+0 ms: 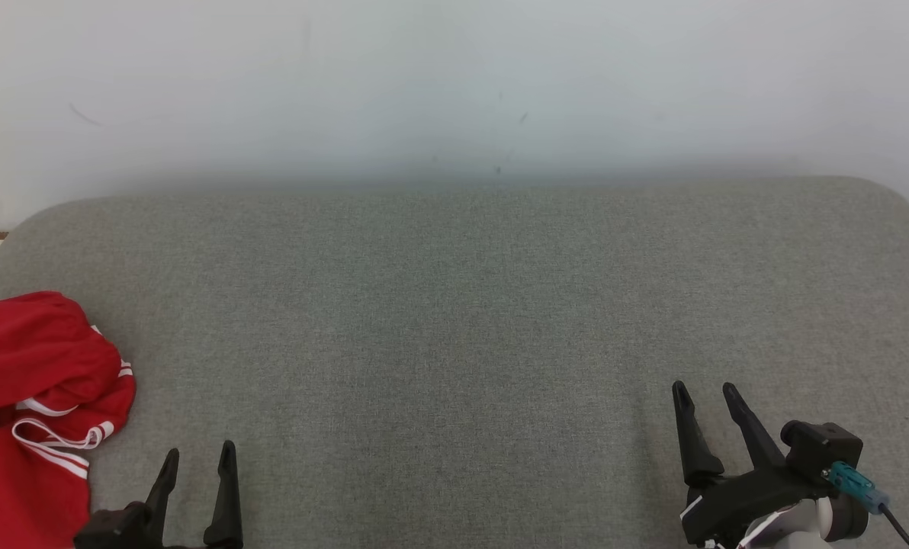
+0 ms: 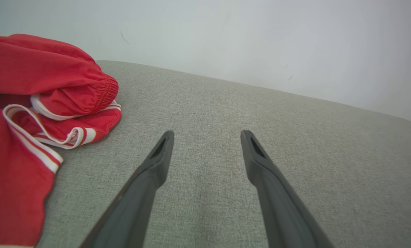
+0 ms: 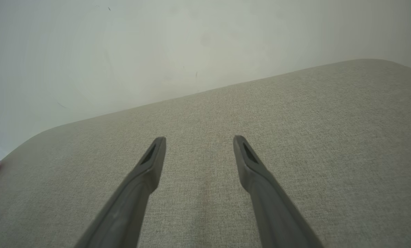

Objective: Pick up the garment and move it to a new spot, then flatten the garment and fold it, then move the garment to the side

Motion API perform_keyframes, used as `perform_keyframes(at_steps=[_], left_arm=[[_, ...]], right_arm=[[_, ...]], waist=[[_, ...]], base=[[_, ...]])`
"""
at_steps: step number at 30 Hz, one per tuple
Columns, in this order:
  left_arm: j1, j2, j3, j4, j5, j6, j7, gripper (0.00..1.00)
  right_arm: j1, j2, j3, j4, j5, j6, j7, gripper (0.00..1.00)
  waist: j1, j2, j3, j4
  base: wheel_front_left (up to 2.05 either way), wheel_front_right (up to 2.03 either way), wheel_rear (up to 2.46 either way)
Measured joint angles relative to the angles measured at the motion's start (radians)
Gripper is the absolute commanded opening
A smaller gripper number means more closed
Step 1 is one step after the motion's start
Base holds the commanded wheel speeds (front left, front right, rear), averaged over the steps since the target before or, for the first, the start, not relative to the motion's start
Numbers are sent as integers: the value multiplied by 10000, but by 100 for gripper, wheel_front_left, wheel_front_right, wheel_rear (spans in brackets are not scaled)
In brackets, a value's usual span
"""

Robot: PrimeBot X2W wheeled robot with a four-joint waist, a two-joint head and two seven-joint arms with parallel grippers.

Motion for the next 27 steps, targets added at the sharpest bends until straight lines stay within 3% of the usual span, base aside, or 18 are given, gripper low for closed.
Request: perform_keyframes(at_steps=[17, 27], left_arm=[[-147, 19, 127, 203, 1018, 305, -311, 100], [-148, 23, 132, 270, 1041, 364, -316, 100]], right_arm=[[-164, 234, -654, 58, -1887, 0, -232, 100], [-159, 368, -1074, 42, -2142, 0, -242, 100]], waist=[[0, 0, 26, -42], [0, 0, 35, 28]], base=[[0, 0, 0], [0, 0, 0]])
